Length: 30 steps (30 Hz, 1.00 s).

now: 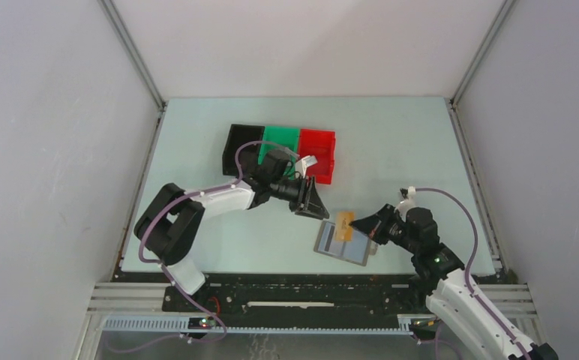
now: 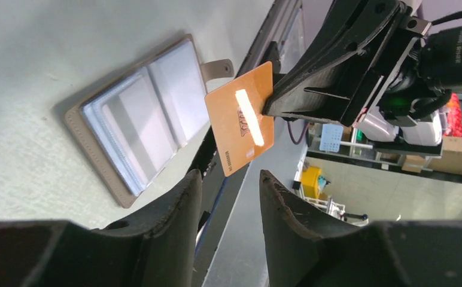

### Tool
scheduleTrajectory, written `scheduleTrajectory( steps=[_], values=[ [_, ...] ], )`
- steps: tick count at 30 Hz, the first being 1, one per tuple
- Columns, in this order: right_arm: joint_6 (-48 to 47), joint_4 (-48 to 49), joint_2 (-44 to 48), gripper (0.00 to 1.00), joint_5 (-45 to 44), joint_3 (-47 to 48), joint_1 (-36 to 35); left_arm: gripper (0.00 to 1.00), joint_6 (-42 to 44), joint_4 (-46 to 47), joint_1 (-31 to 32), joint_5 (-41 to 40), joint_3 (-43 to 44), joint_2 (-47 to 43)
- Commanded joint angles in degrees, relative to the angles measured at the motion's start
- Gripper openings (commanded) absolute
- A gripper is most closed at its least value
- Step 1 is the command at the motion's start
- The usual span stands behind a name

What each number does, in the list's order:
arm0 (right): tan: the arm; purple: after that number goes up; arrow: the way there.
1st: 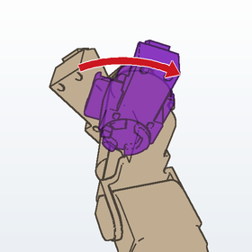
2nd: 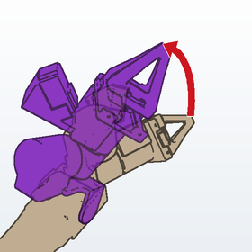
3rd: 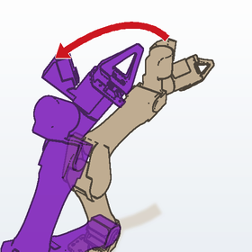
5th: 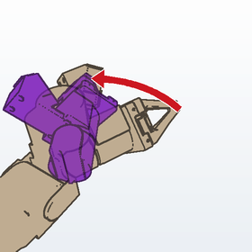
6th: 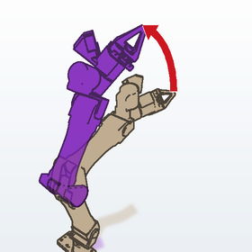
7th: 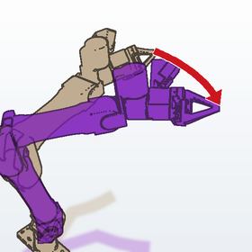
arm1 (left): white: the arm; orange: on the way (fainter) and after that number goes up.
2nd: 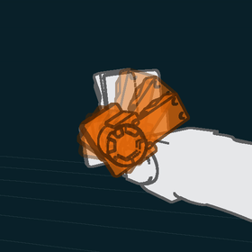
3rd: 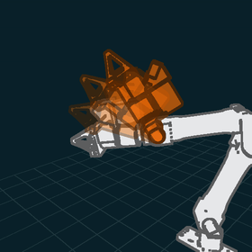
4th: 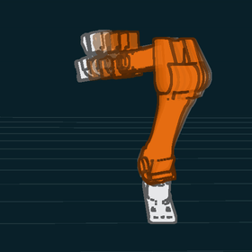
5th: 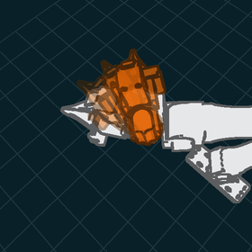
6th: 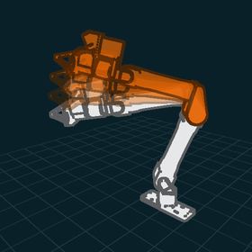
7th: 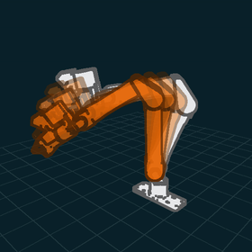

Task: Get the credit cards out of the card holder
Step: Place the credit card in the storage box.

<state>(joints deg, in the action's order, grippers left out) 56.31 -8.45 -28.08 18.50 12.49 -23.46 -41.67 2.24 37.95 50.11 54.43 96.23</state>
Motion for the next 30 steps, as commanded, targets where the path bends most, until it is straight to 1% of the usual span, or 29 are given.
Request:
scheduleTrajectory(
  steps=[1,2,7,15,18,23,26,30],
  values=[
    [1.93,7.86,-0.85,0.0,3.66,1.92,0.24,0.46,-5.3,9.84,-0.07,4.55,-2.23,-0.61],
    [2.29,10.55,-1.16,0.0,4.11,1.92,0.26,0.46,-6.15,10.83,-0.02,4.77,-2.49,-0.25],
    [4.58,16.19,-3.95,0.0,5.51,1.84,0.26,0.46,-9.54,15.55,-0.03,5.47,-3.19,0.04],
    [6.02,23.65,-9.04,0.0,5.93,1.9,-0.08,0.46,-10.24,16.06,0.16,5.77,-3.29,0.14],
    [6.48,25.56,-10.69,0.0,5.96,2.01,-0.46,0.45,-10.88,16.91,0.34,5.98,-3.68,0.67],
    [6.29,26.01,-12.06,0.0,5.37,2.19,-0.88,0.44,-12.17,18.83,0.36,5.99,-3.76,0.53],
    [6.09,25.9,-12.61,0.0,4.91,2.16,-0.97,0.39,-12.99,19.88,0.41,6.26,-3.67,0.43],
    [6.18,26.84,-14.31,0.0,5.12,2.01,-0.97,0.26,-14.12,21.38,0.42,6.45,-3.48,0.53]
  ],
)
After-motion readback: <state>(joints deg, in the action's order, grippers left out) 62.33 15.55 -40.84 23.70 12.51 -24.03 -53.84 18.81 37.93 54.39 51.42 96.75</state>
